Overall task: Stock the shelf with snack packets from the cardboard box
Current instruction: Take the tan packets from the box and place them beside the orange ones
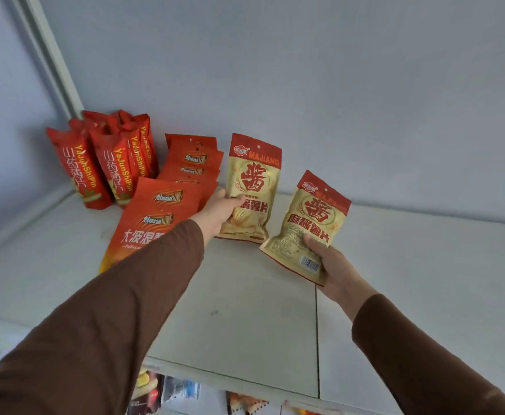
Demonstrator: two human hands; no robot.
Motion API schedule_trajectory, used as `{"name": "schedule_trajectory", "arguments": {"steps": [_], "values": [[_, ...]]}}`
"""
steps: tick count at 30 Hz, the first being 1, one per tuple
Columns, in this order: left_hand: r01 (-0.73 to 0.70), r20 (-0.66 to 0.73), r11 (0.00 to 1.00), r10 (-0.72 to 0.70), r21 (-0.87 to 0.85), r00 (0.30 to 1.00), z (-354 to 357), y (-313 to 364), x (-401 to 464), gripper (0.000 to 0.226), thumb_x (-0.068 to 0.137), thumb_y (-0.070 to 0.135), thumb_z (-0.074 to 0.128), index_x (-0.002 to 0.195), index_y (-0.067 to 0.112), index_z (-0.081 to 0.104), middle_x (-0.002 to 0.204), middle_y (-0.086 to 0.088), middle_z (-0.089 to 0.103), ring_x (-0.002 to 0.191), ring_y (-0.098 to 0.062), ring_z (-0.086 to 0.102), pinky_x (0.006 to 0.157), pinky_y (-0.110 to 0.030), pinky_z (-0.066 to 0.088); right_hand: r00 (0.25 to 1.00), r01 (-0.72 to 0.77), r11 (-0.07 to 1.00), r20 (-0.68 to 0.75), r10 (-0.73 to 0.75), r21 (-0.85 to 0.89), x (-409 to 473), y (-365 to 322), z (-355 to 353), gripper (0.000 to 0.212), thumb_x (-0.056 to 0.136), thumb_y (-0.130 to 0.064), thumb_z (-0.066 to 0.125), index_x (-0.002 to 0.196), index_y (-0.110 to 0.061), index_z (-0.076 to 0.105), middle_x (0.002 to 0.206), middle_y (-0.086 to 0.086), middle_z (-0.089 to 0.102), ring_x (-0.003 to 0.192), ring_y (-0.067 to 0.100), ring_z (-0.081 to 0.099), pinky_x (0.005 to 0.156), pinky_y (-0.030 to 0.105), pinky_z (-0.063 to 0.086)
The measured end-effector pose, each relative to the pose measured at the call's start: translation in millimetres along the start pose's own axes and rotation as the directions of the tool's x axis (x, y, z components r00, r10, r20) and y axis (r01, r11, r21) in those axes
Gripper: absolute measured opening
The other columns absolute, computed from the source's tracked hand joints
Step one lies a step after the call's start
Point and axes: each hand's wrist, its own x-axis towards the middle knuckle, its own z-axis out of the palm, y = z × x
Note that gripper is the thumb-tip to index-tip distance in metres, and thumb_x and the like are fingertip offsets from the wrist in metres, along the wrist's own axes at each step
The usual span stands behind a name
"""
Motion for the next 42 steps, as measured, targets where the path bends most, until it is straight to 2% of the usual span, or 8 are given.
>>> {"name": "schedule_trajectory", "arguments": {"steps": [6, 10, 15, 19, 24, 32, 37, 42], "values": [[0.012, 0.033, 1.000, -0.012, -0.006, 0.999, -9.3, 3.0, 73.4, 0.035, 0.095, 0.023, 0.068, 0.127, 0.015, 0.059, 0.117, -0.004, 0.071, 0.107, -0.023, 0.068, 0.097, -0.047, 0.055, 0.999, -0.009, 1.000, -0.046, 0.009, 0.000, 42.9, 0.0, 19.4, 0.044, 0.090, -0.027, 0.074, 0.130, -0.012, 0.060, 0.114, 0.012, 0.076, 0.103, 0.031, 0.074, 0.082, 0.044, 0.063], [0.018, 0.060, 1.000, -0.019, 0.002, 0.998, -12.3, -2.4, 96.1, 0.037, 0.097, 0.024, 0.064, 0.132, 0.016, 0.055, 0.123, -0.004, 0.068, 0.114, -0.022, 0.064, 0.103, -0.045, 0.050, 0.999, 0.002, 1.000, -0.043, -0.003, -0.006, 64.1, -4.9, 34.5, 0.045, 0.090, -0.028, 0.074, 0.130, -0.014, 0.060, 0.115, 0.012, 0.076, 0.101, 0.030, 0.075, 0.074, 0.041, 0.064], [-0.043, 0.013, 0.998, 0.043, 0.048, 0.999, -14.9, -3.1, 103.0, 0.038, 0.100, 0.022, 0.059, 0.136, 0.016, 0.049, 0.127, -0.001, 0.061, 0.116, -0.018, 0.056, 0.092, -0.032, 0.043, 0.999, 0.025, 0.999, -0.023, -0.025, -0.021, 82.2, -7.7, 48.9, 0.043, 0.090, -0.026, 0.074, 0.130, -0.016, 0.061, 0.115, 0.011, 0.076, 0.104, 0.031, 0.074, 0.085, 0.046, 0.061], [-0.061, -0.032, 0.995, 0.064, 0.075, 0.997, -22.8, -3.4, 107.0, 0.035, 0.100, 0.021, 0.058, 0.134, 0.015, 0.050, 0.123, 0.000, 0.061, 0.111, -0.017, 0.056, 0.089, -0.031, 0.042, 1.000, 0.025, 0.999, -0.008, -0.025, -0.035, 90.5, -9.3, 55.7, 0.043, 0.091, -0.025, 0.073, 0.130, -0.012, 0.061, 0.115, 0.012, 0.076, 0.101, 0.031, 0.075, 0.079, 0.043, 0.064], [-0.065, -0.016, 0.997, 0.065, -0.032, 0.998, -24.0, -4.0, 115.4, 0.031, 0.096, 0.013, 0.065, 0.126, 0.017, 0.055, 0.121, -0.001, 0.066, 0.116, -0.019, 0.061, 0.104, -0.040, 0.048, 0.995, 0.092, 0.995, 0.027, -0.091, -0.034, 95.9, -10.8, 61.0, 0.041, 0.092, -0.021, 0.071, 0.130, -0.010, 0.060, 0.117, 0.013, 0.075, 0.106, 0.033, 0.073, 0.085, 0.047, 0.062], [0.052, -0.128, 0.996, -0.061, -0.070, 0.990, -8.0, -3.7, 131.2, 0.030, 0.098, 0.009, 0.061, 0.126, 0.015, 0.052, 0.120, -0.004, 0.065, 0.113, -0.025, 0.062, 0.103, -0.046, 0.050, 0.993, 0.113, 0.990, 0.054, -0.108, -0.088, 100.5, -15.3, 52.6, 0.039, 0.094, -0.018, 0.070, 0.130, -0.011, 0.060, 0.118, 0.014, 0.074, 0.106, 0.035, 0.073, 0.087, 0.049, 0.061], [0.077, -0.193, 0.997, -0.073, 0.013, 0.978, -1.2, -0.8, 127.4, 0.039, 0.098, 0.014, 0.061, 0.135, 0.012, 0.047, 0.123, -0.004, 0.060, 0.107, -0.021, 0.054, 0.091, -0.033, 0.044, 0.992, 0.108, 0.990, 0.074, -0.101, -0.086, 100.3, -13.2, 49.7, 0.035, 0.096, -0.017, 0.066, 0.129, -0.008, 0.060, 0.118, 0.015, 0.074, 0.107, 0.035, 0.072, 0.086, 0.048, 0.062], [0.066, -0.242, 0.995, -0.047, 0.071, 0.969, 3.2, 5.7, 116.7, 0.064, 0.096, 0.017, 0.062, 0.151, 0.021, 0.030, 0.135, -0.005, 0.057, 0.115, -0.027, 0.058, 0.093, -0.037, 0.048, 0.993, 0.106, 0.991, 0.055, -0.102, -0.086, 100.3, -10.4, 50.0, 0.035, 0.095, -0.018, 0.067, 0.129, -0.009, 0.061, 0.117, 0.015, 0.075, 0.106, 0.036, 0.072, 0.090, 0.051, 0.059]]}}
